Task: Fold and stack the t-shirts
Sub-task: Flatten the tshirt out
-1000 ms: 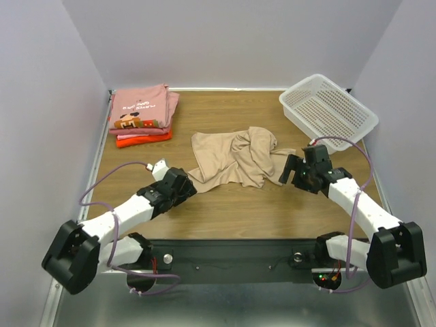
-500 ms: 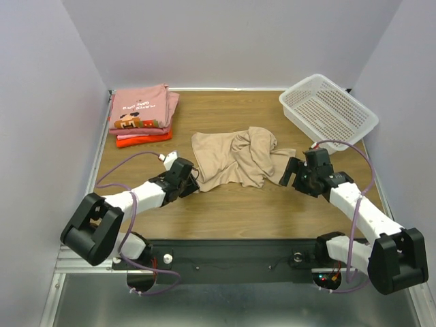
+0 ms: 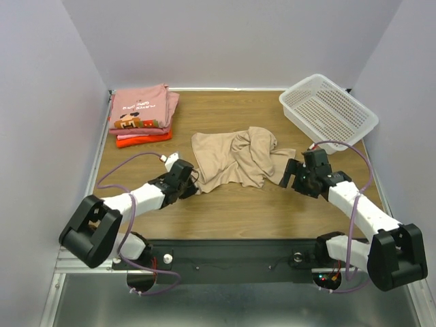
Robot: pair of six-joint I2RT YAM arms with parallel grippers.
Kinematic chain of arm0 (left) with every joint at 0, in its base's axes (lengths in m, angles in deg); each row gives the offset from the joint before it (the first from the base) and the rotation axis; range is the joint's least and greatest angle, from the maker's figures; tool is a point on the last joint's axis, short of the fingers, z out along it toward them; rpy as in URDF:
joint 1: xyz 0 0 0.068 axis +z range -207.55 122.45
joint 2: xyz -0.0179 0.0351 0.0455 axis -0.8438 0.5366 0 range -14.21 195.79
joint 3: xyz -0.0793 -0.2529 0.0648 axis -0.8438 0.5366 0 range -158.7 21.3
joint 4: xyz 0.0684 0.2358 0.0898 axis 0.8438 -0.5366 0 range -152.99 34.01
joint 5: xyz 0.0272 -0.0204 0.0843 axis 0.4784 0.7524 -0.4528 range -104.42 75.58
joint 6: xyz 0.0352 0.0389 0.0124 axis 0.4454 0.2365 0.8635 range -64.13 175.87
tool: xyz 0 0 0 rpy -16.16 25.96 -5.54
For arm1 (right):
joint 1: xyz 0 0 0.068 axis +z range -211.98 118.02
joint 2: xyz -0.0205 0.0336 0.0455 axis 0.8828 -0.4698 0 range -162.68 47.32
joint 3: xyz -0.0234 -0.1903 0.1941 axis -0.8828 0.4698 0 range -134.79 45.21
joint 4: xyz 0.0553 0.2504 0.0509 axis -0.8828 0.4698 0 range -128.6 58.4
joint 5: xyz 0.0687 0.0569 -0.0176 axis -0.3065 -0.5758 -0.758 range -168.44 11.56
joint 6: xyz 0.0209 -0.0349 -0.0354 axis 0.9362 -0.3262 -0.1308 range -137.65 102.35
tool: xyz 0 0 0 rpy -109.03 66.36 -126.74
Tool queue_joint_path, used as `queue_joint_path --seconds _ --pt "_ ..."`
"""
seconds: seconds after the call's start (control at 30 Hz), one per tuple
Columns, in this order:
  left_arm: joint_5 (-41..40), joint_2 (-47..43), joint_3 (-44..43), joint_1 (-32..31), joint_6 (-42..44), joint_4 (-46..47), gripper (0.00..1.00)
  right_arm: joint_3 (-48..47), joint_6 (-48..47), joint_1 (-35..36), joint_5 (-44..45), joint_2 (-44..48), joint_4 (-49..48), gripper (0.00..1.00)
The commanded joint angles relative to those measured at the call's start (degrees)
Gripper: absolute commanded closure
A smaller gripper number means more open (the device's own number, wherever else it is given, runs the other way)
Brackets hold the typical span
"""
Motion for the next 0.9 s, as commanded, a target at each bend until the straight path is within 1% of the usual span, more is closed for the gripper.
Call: queue_joint_path --seconds 0.0,0.03,0.2,0.27,0.33,0.37,0.4,0.47,0.6,0.63,0.8,0.83,0.87 --pt "-0.27 -7.06 2.11 -0.48 1.52 -1.94 1.0 -1.01 -2.75 2.8 1.21 0.4 -1.9 0.0" --pt "-0.36 -10.12 2.46 -0.48 1.7 -1.94 1.0 -1.62 -2.75 3.42 1.92 -0.64 -1.9 0.0" --pt "-0.88 -18.57 4.39 -0.48 1.36 -3.6 1.0 -3.91 -0.38 7.2 4.12 -7.32 -4.0 0.0" --pt "-1.32 -20.17 4.92 -0.48 0.91 -4.31 1.0 -4.79 0.06 7.99 4.73 -9.43 -4.53 0.01" --pt "-1.07 -21.83 5.36 -0.48 0.74 -5.09 1.0 -6.54 2.86 8.26 8.94 -11.72 -4.89 0.03" --pt "-0.72 -22.37 5.45 -0.48 0.73 -5.27 1.0 -6.81 3.75 8.26 9.65 -12.16 -4.8 0.04" --pt "-0.28 -23.15 5.54 -0.48 0.82 -5.8 1.0 -7.08 4.19 8.26 10.1 -12.52 -5.06 0.06" --pt "0.43 -24.39 5.98 -0.48 0.65 -5.8 1.0 -7.25 4.9 8.26 10.1 -13.05 -5.68 0.08" --pt "0.17 -27.46 6.68 -0.48 0.38 -6.33 1.0 -7.17 7.35 8.26 11.76 -13.66 -6.74 0.17" --pt "0.25 -28.34 6.77 -0.48 0.38 -6.68 1.0 -7.43 7.62 8.26 12.03 -14.36 -6.82 0.21" --pt "0.17 -30.45 7.21 -0.48 0.38 -7.12 1.0 -7.61 9.03 8.26 11.51 -17.61 -8.05 0.32" --pt "0.17 -30.63 7.3 -0.48 0.47 -7.3 1.0 -7.43 9.2 8.26 11.25 -17.97 -8.58 0.38" --pt "0.17 -30.81 7.3 -0.48 0.47 -7.47 1.0 -7.08 9.29 8.26 10.9 -18.58 -9.02 0.4"
